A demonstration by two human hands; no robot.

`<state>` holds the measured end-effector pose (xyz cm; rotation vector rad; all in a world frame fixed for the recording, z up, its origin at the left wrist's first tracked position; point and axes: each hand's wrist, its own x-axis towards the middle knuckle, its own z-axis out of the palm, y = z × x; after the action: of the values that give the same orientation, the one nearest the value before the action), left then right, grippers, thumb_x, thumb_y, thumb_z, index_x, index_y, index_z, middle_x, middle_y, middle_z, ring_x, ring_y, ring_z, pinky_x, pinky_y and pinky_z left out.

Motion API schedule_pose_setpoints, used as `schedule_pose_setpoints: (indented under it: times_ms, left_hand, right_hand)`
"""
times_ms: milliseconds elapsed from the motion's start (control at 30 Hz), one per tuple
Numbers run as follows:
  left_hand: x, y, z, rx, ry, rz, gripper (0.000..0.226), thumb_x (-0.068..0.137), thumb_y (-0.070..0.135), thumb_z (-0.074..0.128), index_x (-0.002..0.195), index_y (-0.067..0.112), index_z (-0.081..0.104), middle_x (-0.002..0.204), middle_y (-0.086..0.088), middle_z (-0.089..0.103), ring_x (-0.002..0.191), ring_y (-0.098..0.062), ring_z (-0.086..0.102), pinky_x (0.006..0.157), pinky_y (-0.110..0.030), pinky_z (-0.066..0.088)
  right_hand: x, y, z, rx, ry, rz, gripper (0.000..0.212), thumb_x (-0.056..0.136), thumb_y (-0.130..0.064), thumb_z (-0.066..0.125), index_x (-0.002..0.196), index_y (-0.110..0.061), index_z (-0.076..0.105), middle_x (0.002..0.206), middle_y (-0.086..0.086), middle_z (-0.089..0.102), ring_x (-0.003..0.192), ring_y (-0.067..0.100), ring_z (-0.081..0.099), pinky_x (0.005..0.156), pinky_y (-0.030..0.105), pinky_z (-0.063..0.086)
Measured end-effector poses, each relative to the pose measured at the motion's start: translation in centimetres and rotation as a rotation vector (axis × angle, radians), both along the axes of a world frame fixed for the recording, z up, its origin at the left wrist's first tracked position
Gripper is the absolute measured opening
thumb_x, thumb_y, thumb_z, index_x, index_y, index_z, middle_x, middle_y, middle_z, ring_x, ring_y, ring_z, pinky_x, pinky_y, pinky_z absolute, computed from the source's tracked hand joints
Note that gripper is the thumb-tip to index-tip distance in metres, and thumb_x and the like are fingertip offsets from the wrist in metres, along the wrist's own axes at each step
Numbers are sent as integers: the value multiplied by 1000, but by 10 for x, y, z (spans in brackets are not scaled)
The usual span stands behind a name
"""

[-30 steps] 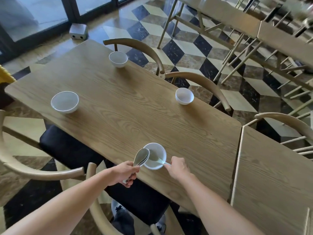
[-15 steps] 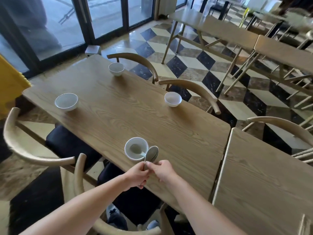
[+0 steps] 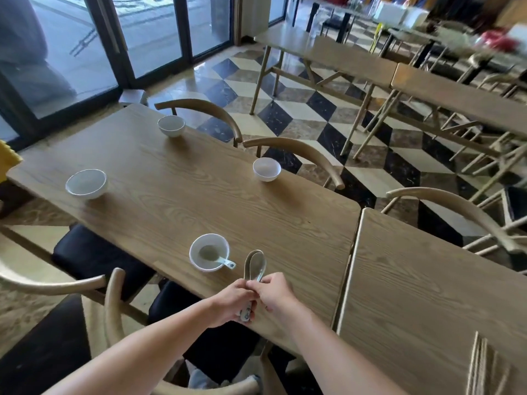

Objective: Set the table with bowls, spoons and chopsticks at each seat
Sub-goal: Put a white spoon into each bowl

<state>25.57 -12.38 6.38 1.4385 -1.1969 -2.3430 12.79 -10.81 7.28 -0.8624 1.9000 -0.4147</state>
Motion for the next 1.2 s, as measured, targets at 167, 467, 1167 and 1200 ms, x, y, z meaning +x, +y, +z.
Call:
schedule_pose_setpoints:
  times_ms: [167,467,1167,1200]
  left_hand:
    - [11,-11,-1,3,46,18,6,102,15,51,105,11,54,70,0,67,58,-14,62,62,-35,55]
    - [37,-42,-5,38,46,112,16,107,13,39,103,6,52,83,-14,66,68,-27,62,72,-42,51]
    - [3,-143,-46,-250,-370,468,27,99,29,56,79,16,43,54,1,41,38,-11,37,37,-21,29]
    - [-3,-150,-46,-257,-389,485,29,99,31,54,79,16,42,55,0,42,38,-12,37,37,-21,29]
  right_hand:
    - [7,-11,4,11,-47,-105,24,79,-28,75,64,-17,60,68,4,59,54,17,46,47,24,34]
    - [21,-28,6,58,-182,-317,18,101,-20,47,88,-12,55,69,5,64,52,15,51,43,22,29]
    - [-109,-166,-42,50,507,479,28,96,-35,52,97,-8,55,106,14,62,83,30,56,68,31,41]
    - [-115,-178,-41,27,529,507,30,97,-35,50,104,-6,56,109,16,62,85,31,55,68,30,40]
